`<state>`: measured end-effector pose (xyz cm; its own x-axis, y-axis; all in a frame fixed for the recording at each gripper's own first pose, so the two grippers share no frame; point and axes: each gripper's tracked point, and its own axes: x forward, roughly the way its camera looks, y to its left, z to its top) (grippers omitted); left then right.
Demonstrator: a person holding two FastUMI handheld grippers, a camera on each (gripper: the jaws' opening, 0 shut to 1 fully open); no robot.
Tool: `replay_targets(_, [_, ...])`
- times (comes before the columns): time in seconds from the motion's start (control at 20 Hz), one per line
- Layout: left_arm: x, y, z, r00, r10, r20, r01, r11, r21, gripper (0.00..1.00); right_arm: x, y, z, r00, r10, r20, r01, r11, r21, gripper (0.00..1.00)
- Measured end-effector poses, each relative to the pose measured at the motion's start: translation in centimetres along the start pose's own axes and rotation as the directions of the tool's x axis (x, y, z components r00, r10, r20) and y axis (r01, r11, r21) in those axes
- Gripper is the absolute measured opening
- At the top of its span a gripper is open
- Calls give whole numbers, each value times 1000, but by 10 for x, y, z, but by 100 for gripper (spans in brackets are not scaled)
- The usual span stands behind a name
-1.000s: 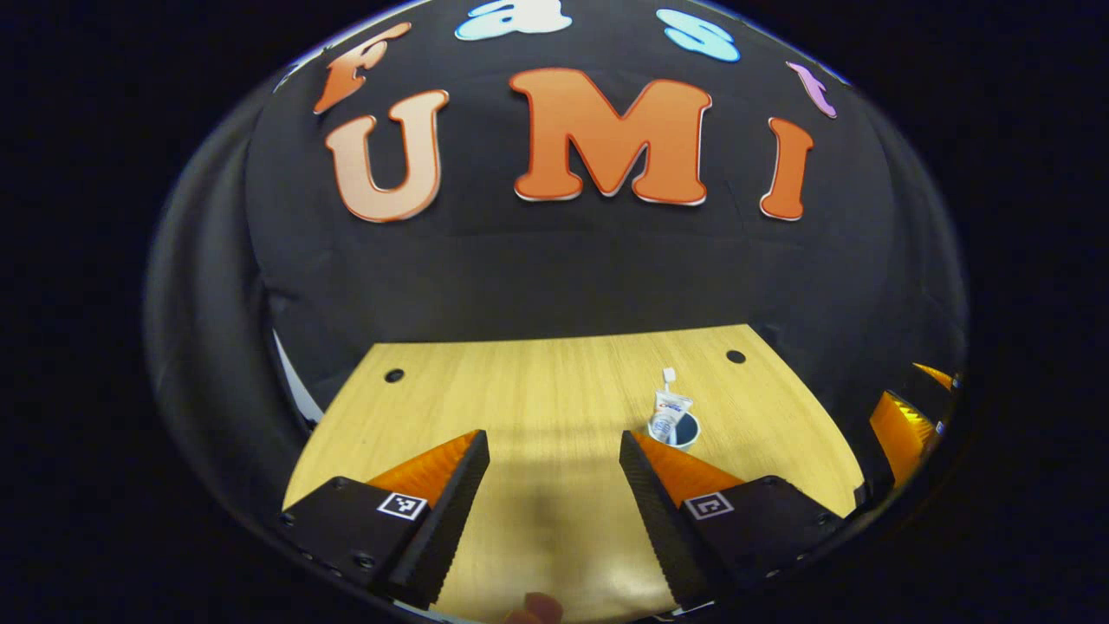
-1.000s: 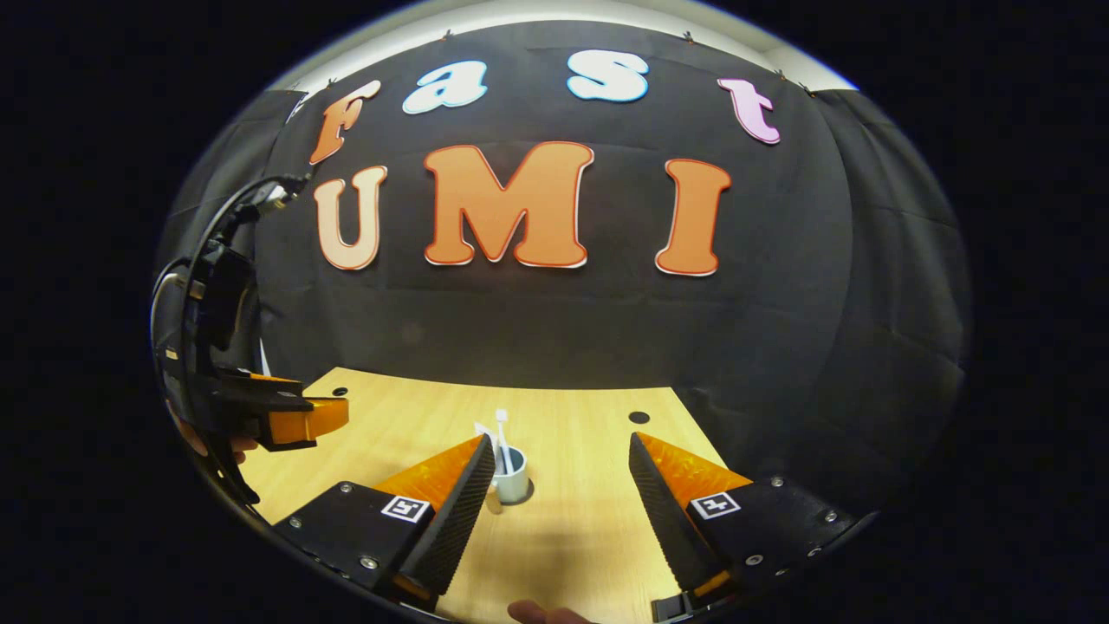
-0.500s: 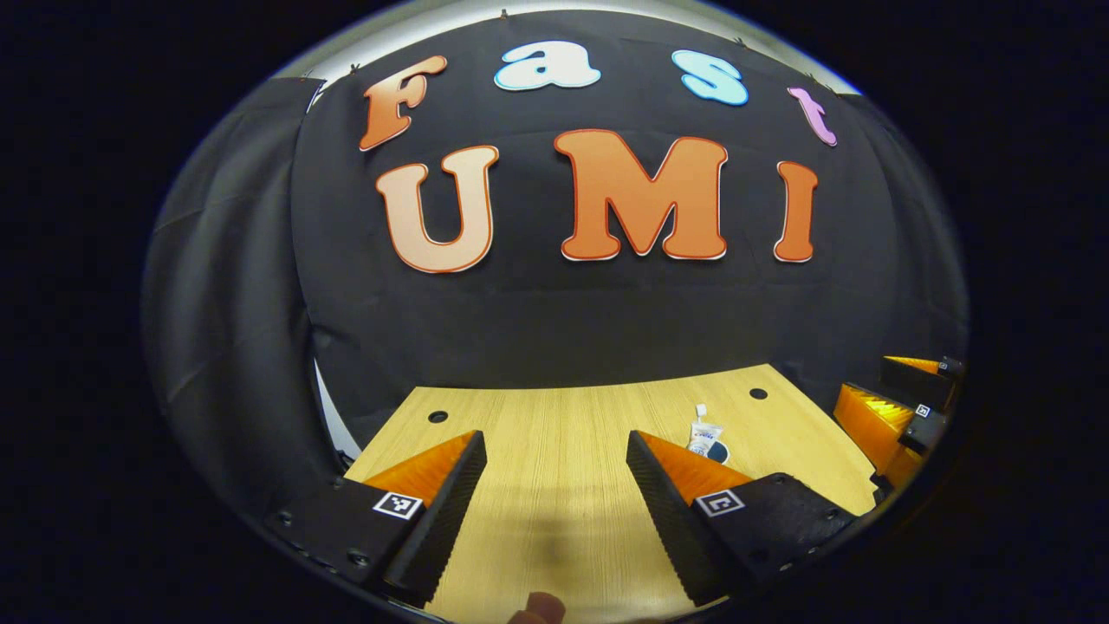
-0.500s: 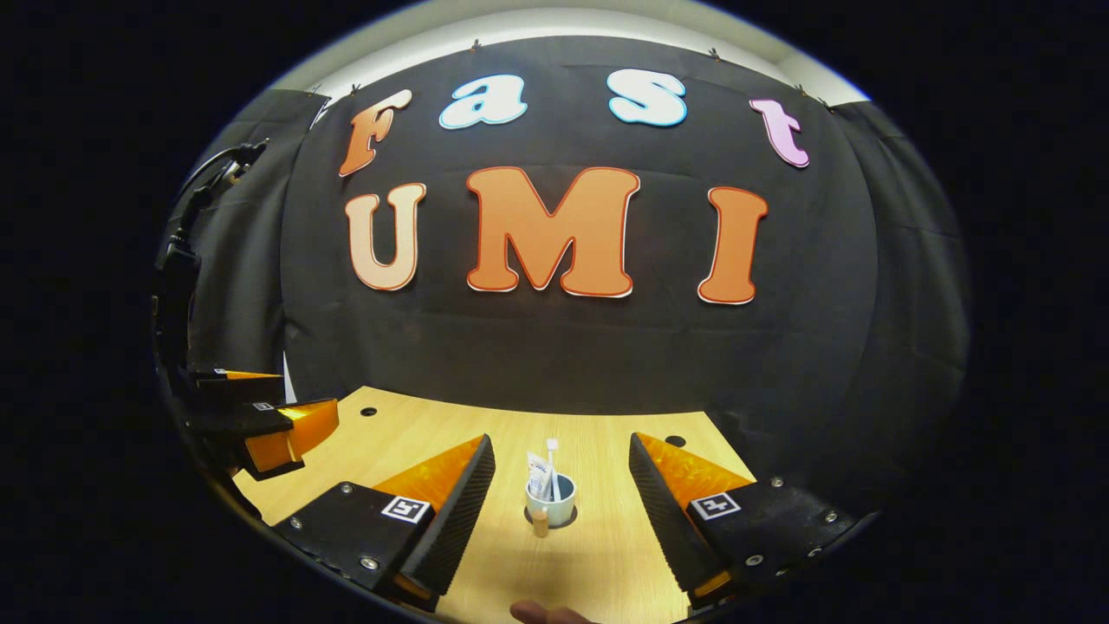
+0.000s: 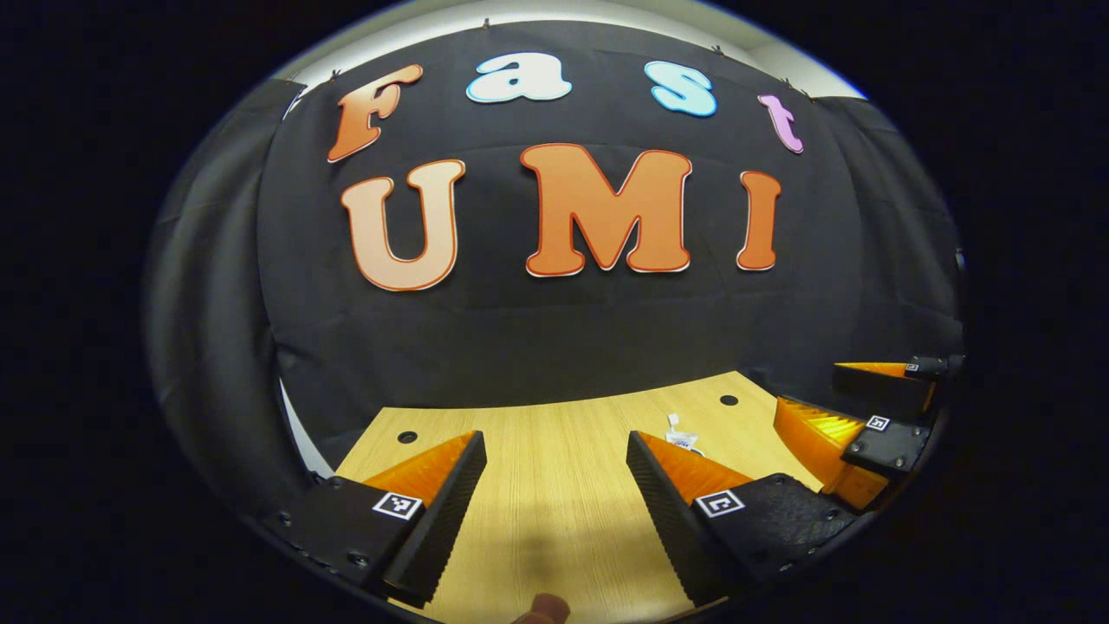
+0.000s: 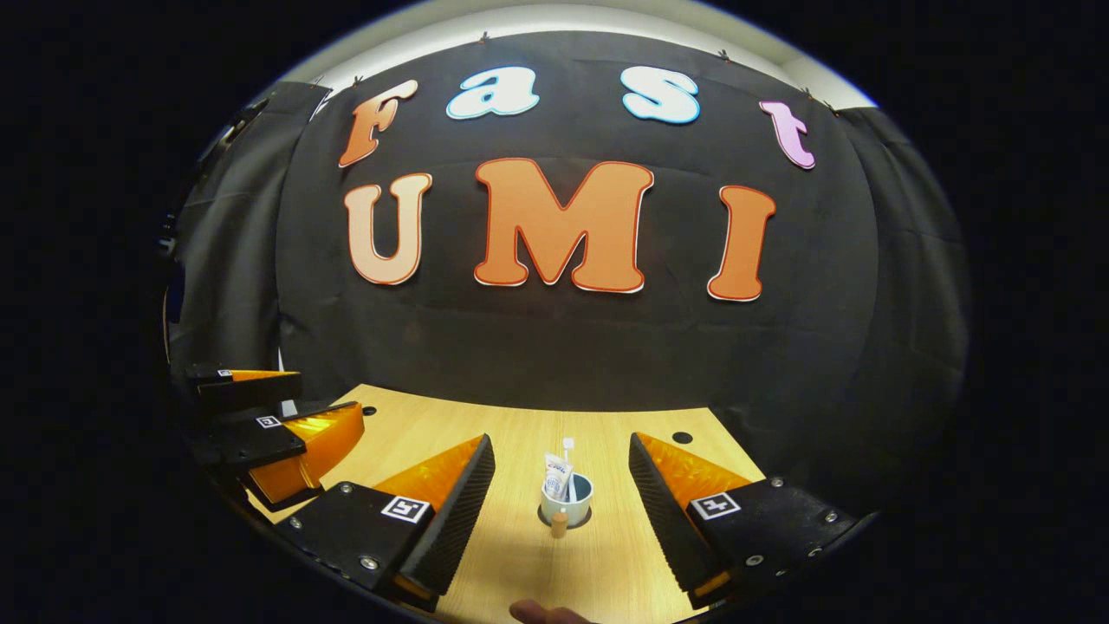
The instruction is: Put the toothbrush and toothpaste on the desktop into the cup, then pick up the cup and place it on the coaster on the desktop.
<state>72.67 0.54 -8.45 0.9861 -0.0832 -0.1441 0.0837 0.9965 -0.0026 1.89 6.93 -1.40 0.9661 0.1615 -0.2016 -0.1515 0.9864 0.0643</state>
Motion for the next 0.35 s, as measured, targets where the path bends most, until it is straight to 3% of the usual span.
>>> replay_targets(0.35, [1,-6,3,1000,-24,19,24,999,25,98,-3,2,-7,1000,-13,-22,13,1000,-1,94])
